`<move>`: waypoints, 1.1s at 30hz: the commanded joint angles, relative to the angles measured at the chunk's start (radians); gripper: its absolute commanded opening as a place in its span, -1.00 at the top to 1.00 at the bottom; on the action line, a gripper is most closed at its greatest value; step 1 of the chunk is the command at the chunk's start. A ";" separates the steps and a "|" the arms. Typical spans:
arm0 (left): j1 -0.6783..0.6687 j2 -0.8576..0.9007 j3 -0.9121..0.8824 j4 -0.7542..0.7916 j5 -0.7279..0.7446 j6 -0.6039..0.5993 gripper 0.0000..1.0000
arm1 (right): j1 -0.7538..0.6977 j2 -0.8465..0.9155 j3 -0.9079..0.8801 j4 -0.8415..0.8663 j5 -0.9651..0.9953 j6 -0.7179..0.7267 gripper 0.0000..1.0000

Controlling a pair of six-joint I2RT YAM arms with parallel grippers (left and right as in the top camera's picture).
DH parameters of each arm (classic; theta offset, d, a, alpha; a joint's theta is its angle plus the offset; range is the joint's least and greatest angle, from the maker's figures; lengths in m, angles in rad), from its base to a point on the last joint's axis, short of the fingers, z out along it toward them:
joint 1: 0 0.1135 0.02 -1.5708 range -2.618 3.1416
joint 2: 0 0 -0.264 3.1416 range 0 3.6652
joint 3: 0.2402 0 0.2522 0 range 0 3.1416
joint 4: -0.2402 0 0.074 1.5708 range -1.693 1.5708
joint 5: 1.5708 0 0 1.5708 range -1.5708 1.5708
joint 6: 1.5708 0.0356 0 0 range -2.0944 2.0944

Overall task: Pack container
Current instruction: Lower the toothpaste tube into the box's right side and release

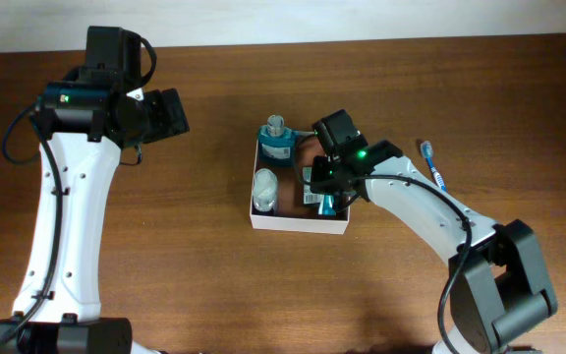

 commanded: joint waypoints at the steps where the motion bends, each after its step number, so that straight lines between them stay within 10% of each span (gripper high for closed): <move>1: 0.002 -0.010 0.009 -0.001 -0.004 -0.005 -0.99 | 0.006 0.005 -0.007 0.013 0.023 -0.028 0.92; 21: 0.002 -0.010 0.009 -0.001 -0.004 -0.005 -0.99 | 0.006 0.050 -0.008 0.017 0.023 -0.035 0.89; 33: 0.002 -0.010 0.009 -0.001 -0.004 -0.005 -0.99 | 0.006 0.049 -0.005 0.036 -0.020 -0.062 0.46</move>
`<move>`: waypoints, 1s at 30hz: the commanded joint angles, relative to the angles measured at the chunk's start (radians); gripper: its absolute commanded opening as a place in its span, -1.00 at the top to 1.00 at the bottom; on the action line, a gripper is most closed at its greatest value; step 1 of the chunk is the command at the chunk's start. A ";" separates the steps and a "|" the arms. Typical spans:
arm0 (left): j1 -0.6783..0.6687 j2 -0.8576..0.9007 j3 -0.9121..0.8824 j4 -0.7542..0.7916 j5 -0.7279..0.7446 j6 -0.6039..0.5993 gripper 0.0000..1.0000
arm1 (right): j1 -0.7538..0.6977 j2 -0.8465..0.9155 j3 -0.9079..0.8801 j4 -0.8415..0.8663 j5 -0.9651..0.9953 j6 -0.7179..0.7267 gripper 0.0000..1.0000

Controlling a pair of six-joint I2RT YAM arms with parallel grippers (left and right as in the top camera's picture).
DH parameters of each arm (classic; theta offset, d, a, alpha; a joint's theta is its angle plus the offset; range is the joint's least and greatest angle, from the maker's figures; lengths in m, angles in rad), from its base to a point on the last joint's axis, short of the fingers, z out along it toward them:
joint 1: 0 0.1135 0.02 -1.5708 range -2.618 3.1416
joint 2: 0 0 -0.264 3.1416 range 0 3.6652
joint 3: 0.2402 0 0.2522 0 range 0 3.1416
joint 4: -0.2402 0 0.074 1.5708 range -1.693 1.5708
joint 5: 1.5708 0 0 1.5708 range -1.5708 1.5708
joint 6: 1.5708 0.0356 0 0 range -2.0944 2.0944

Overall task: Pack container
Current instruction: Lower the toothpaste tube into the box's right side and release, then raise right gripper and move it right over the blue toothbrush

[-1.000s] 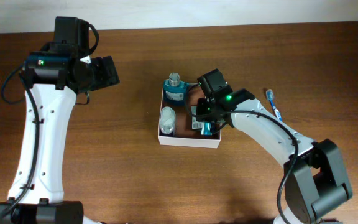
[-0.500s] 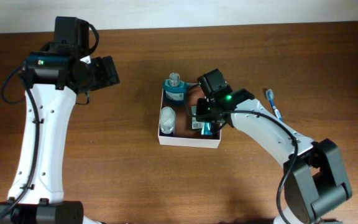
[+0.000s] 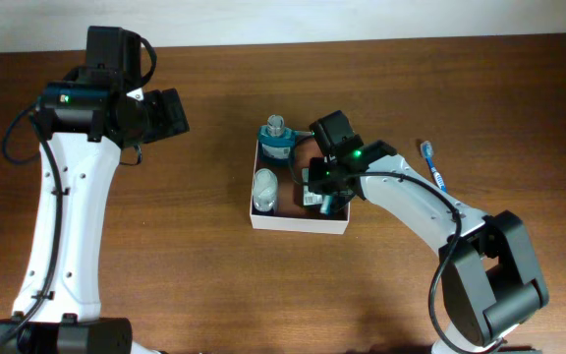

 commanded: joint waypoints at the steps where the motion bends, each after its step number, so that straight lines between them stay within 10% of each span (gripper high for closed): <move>1: 0.002 -0.010 0.009 -0.001 -0.005 -0.005 -0.99 | 0.006 0.006 -0.002 0.002 -0.018 -0.016 0.43; 16: 0.002 -0.010 0.009 -0.001 -0.005 -0.005 -0.99 | -0.049 -0.064 0.381 -0.378 0.016 -0.170 0.09; 30: 0.002 -0.010 0.009 -0.001 -0.005 -0.005 -0.99 | -0.454 -0.063 0.365 -0.630 0.239 -0.277 -0.22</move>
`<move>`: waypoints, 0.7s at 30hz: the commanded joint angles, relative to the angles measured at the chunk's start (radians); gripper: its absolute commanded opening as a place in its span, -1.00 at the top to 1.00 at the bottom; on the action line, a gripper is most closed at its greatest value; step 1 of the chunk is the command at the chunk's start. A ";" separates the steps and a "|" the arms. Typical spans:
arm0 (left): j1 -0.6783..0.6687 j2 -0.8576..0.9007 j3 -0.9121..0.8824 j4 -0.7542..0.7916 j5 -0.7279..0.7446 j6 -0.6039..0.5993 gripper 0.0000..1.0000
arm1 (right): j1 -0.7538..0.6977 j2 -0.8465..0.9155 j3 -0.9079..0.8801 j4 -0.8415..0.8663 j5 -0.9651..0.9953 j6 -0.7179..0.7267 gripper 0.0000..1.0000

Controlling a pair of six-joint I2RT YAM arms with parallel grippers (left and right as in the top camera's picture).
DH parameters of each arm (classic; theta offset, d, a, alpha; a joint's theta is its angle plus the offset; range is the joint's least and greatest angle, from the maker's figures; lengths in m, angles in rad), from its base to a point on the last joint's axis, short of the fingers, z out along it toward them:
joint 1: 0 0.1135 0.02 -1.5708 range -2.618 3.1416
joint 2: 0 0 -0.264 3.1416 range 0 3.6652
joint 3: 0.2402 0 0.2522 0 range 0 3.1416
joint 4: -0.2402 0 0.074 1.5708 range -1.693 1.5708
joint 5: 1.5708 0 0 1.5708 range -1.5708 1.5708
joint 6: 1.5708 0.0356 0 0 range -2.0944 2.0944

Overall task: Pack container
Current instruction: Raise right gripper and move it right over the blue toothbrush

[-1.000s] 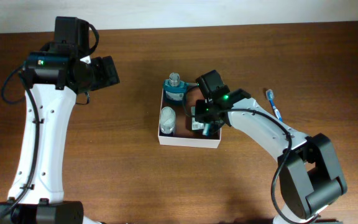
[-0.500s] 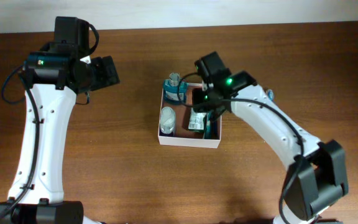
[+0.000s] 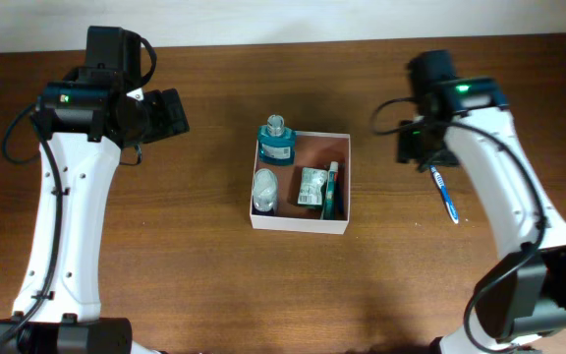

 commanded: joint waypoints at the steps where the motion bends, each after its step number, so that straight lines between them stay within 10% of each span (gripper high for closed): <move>1: 0.002 -0.010 0.009 0.000 -0.004 -0.005 -0.99 | -0.102 -0.008 -0.028 -0.004 0.062 -0.011 -0.22; 10: 0.002 -0.010 0.009 0.000 -0.004 -0.005 -0.99 | -0.224 -0.007 -0.272 0.191 0.031 -0.062 -0.79; 21: 0.002 -0.010 0.009 0.000 -0.004 -0.005 -0.99 | -0.230 -0.006 -0.449 0.459 -0.058 -0.244 -0.86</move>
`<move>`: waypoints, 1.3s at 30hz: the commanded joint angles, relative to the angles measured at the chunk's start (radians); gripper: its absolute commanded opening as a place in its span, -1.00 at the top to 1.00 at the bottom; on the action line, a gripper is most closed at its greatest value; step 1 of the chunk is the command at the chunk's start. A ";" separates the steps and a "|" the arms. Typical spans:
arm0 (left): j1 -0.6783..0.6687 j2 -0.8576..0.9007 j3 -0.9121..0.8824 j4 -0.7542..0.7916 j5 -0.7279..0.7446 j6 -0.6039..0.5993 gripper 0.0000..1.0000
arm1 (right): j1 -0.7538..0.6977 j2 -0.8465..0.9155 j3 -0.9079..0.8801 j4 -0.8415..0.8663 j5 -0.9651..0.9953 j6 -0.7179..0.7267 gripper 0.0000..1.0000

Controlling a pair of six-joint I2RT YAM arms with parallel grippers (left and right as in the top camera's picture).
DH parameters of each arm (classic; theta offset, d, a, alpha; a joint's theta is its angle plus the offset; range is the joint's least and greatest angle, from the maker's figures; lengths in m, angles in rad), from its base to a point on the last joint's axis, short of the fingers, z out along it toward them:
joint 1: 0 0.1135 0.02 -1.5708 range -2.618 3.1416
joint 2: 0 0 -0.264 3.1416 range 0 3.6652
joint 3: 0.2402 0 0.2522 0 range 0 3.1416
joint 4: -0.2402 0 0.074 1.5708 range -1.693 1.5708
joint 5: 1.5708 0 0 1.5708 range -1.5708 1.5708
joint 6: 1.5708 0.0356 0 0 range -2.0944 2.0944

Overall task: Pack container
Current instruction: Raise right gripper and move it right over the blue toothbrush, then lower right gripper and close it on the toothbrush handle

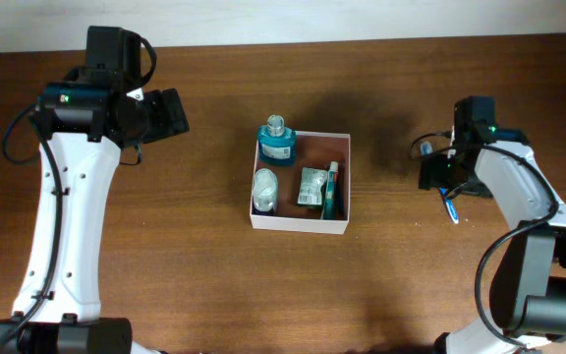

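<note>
The white container (300, 223) sits mid-table. Inside are a white jar (264, 190), a green-and-white packet (311, 187) and a teal tube (333, 190); a blue bottle (276, 141) stands at its far left corner. A blue toothbrush (450, 208) lies on the table to the right, its head (425, 147) and handle end showing. My right gripper (447, 177) hangs low over the toothbrush's middle, its jaws looking spread across the toothbrush. My left gripper (170, 113) is far left, away from everything, and nothing shows in it.
The left arm's white links (62, 226) run down the left side of the brown table (214, 285). The right arm (524, 197) bends along the right edge. Bare wood lies between the container and the toothbrush.
My right gripper has moved from beside the toothbrush's head to right over its middle, covering most of it. The left arm and the container's contents are unchanged.
My right gripper was inside the container's right side, at the packet and the teal tube, for two moments. Then it was out and up near the toothbrush's head, with both items left in the container. Now it sits over the toothbrush.
</note>
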 commanded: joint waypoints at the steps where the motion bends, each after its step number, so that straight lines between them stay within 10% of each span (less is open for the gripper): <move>1: 0.002 -0.010 0.009 -0.001 -0.004 -0.005 -0.99 | -0.007 -0.006 -0.030 0.023 -0.018 -0.043 -0.86; 39: 0.002 -0.010 0.009 -0.001 -0.004 -0.005 -0.99 | -0.006 -0.004 -0.224 0.232 -0.264 -0.155 -0.97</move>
